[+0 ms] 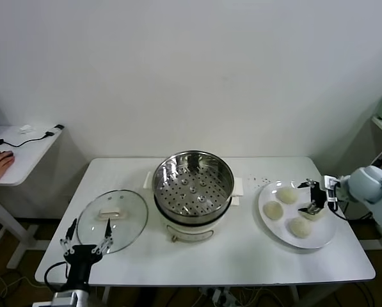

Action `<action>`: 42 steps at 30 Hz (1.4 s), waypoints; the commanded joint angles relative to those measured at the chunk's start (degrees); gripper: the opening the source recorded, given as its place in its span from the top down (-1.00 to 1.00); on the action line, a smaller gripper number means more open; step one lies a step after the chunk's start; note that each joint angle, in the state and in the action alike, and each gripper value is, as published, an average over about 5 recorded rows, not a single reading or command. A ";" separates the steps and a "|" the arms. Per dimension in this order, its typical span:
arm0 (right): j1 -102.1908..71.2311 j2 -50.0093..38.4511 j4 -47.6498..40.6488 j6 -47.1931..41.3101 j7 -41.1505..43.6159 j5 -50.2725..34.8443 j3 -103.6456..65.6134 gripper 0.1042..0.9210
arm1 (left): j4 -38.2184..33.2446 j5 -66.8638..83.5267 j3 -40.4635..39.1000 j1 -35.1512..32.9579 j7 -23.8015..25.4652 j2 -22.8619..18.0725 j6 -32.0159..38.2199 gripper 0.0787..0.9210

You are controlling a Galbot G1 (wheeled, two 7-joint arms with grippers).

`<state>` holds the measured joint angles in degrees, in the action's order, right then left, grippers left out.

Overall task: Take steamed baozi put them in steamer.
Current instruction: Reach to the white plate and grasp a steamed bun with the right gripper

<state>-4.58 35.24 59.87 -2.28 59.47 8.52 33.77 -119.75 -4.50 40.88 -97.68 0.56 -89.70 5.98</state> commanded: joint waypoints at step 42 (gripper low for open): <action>9.25 30.21 -42.41 8.67 4.53 15.81 3.57 -0.72 | 3.12 -1.72 1.75 -0.37 -0.15 1.70 0.54 -0.77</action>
<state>4.80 64.20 19.44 6.06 64.09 22.79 38.38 -116.74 -6.13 42.62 -97.95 0.39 -88.04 6.40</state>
